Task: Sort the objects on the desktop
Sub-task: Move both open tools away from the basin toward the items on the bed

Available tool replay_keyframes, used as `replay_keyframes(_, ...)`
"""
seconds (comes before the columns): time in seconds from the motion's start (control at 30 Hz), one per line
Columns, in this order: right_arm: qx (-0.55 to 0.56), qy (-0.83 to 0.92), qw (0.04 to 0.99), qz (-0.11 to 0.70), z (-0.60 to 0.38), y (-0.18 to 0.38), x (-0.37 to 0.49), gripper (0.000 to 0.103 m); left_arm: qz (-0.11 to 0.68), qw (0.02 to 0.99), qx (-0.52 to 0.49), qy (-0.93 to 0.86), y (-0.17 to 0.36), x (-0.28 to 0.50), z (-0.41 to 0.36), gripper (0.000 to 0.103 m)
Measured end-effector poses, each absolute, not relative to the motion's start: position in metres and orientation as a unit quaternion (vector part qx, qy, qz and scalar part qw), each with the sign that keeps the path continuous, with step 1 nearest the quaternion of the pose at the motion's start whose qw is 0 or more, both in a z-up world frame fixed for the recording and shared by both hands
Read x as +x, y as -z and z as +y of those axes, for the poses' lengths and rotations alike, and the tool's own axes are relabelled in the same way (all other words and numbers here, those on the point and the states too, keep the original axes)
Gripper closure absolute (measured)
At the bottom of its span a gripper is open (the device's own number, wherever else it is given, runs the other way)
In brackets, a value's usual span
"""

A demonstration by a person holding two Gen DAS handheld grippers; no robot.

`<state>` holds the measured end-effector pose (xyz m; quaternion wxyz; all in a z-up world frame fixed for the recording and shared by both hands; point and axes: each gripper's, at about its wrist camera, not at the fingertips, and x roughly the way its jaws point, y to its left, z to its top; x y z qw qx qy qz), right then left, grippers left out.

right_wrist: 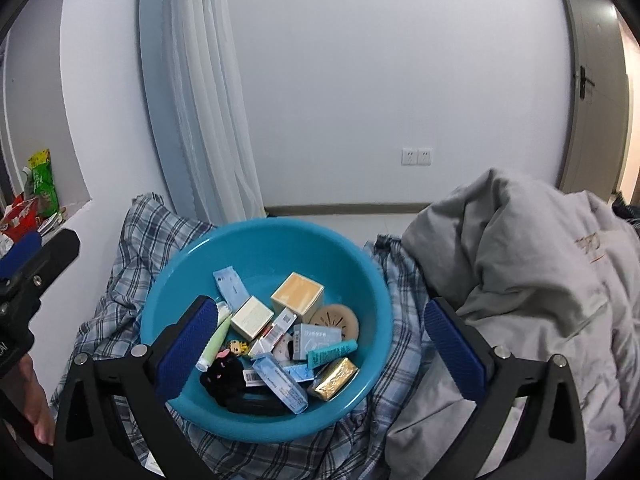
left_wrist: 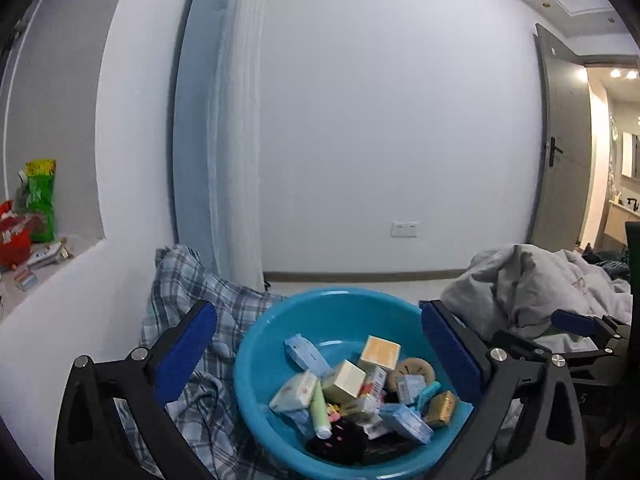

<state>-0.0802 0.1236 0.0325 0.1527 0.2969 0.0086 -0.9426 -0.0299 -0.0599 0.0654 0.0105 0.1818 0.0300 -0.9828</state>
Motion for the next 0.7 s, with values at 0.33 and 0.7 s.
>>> replay_keyframes(0.33,0.314,0.936,0.157,-0.008,0.135,-0.026,-0.062,0.000,0.005,0.025,0.205,0.978,-0.043,0.008,-0.048,0.000)
replay_keyframes(0.7,0.347,0.929,0.127,0.034,0.133,0.009,0.010,0.000,-0.014,0.005,0.292,0.956,0.011,0.055,-0.028,0.000)
